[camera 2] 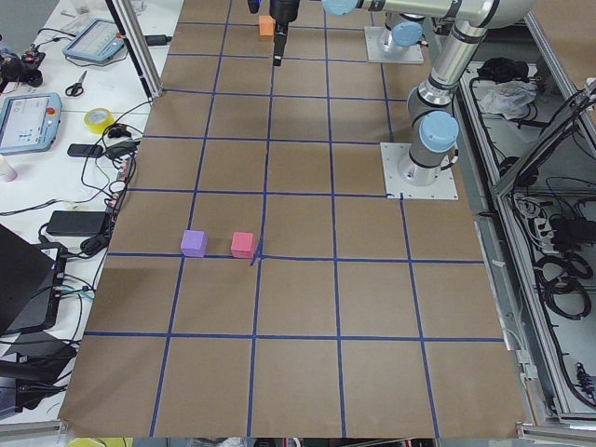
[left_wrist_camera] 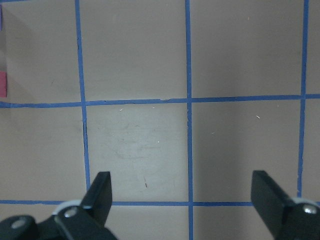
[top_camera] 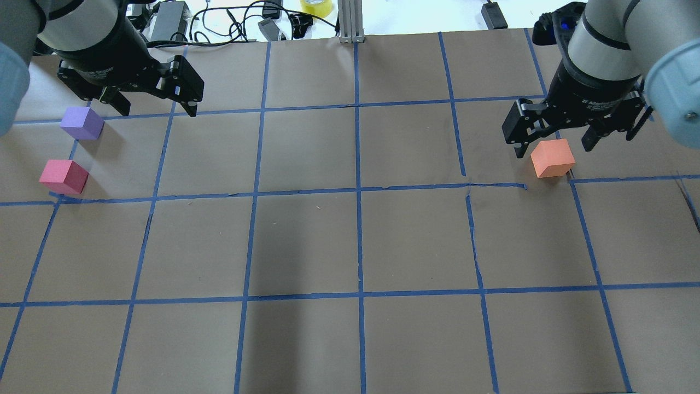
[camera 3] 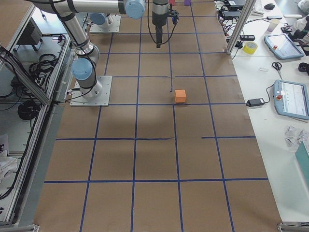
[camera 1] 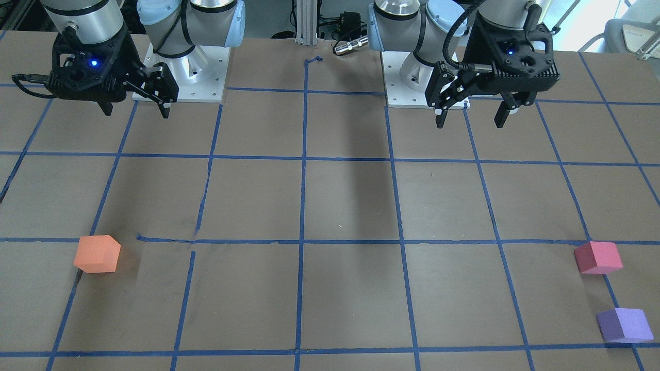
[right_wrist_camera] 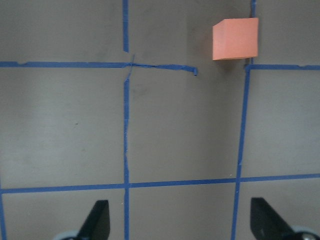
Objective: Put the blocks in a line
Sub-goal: 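Lower the right gripper over the orange cube and close on it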
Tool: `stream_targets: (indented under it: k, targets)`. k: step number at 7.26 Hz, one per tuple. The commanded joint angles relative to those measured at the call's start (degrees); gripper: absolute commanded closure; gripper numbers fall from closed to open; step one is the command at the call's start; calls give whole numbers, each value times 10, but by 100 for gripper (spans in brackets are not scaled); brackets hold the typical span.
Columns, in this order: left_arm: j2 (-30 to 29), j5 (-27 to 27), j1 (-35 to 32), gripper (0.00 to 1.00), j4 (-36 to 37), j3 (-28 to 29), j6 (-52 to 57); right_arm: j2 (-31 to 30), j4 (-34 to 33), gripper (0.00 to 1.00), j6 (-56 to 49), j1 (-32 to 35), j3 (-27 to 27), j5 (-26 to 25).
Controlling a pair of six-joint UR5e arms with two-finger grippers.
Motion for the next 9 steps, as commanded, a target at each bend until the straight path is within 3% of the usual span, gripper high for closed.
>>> stream_targets:
  k: [1, 3, 4, 6, 7, 9]
  targets:
    - [1, 0, 0, 0, 0, 0, 1, 26, -88, 0, -3, -12, 1, -58]
    - [1, 0, 0, 0, -1, 0, 1, 84, -121, 0, 4, -41, 1, -56]
    - [0, -1, 0, 0, -1, 0, 1, 95, -208, 0, 4, -59, 2, -56]
    - [0, -2, -1, 0, -1, 0, 1, 133, -225, 0, -17, -90, 6, 27]
    - [0, -3, -1, 0, 0, 0, 1, 184, -229, 0, -51, -116, 27, 42]
    - [0, -3, -1, 0, 0, 0, 0, 243, -316, 0, -75, -151, 35, 52]
